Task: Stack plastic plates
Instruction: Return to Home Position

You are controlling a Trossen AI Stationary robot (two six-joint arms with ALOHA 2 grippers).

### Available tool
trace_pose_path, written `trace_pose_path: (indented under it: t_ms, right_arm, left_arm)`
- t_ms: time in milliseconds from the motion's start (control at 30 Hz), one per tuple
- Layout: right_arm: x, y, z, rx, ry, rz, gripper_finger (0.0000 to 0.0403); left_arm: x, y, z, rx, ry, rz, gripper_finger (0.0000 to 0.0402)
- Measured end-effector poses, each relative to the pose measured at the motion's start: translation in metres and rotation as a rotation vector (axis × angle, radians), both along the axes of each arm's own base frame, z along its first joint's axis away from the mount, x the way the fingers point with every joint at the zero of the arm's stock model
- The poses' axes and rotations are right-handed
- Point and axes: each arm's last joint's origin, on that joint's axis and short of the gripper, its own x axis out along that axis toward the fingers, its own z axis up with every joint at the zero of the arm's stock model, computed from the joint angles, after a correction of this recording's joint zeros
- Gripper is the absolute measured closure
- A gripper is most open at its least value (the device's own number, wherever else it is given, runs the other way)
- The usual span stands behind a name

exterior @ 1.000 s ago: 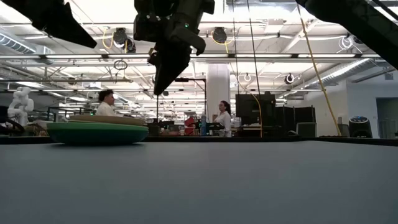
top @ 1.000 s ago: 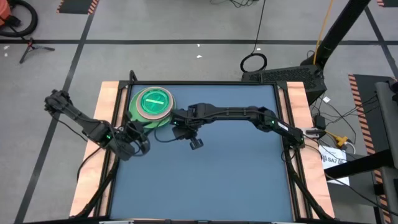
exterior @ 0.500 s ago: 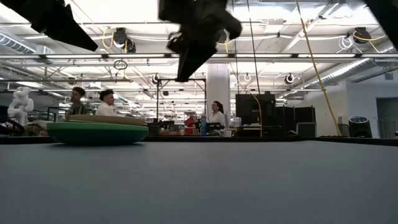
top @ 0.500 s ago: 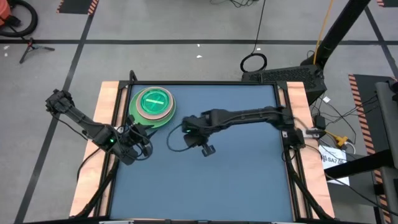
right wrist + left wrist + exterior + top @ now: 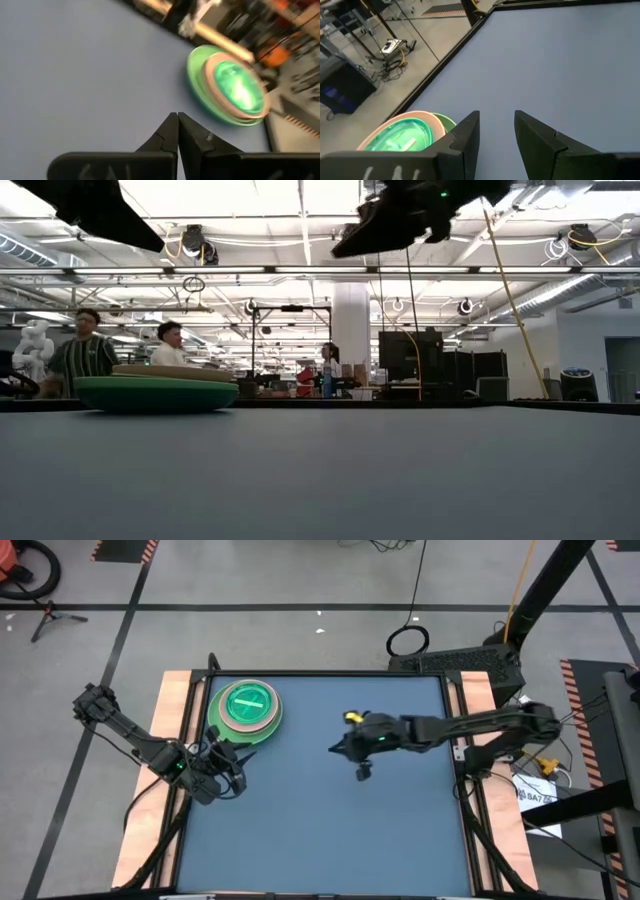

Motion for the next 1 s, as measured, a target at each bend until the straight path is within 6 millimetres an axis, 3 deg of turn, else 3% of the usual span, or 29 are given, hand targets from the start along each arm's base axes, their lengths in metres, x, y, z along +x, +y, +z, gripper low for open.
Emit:
trace_pose_path:
  t_ms: [200, 400, 667, 1000]
  right_arm:
    - [-0.041, -0.008, 0.008, 0.020, -0.158, -0.042, 0.0403]
    - [-0.069, -0.014, 0.005, 0.038, -0.251, -0.078, 0.0403]
    - [-0.078, -0.021, -0.002, 0.037, -0.362, -0.107, 0.0403]
    - [-0.082, -0.028, -0.015, 0.074, -0.346, -0.153, 0.0403]
  left_arm:
    - [-0.001, 0.000, 0.000, 0.060, 0.077, -0.084, 0.0272]
    - [-0.010, 0.006, 0.009, -0.003, 0.110, -0.220, 0.0273]
    - [-0.015, 0.020, 0.027, -0.018, 0.055, -0.359, 0.0273]
    - [-0.027, 0.042, 0.037, -0.026, 0.031, -0.405, 0.0273]
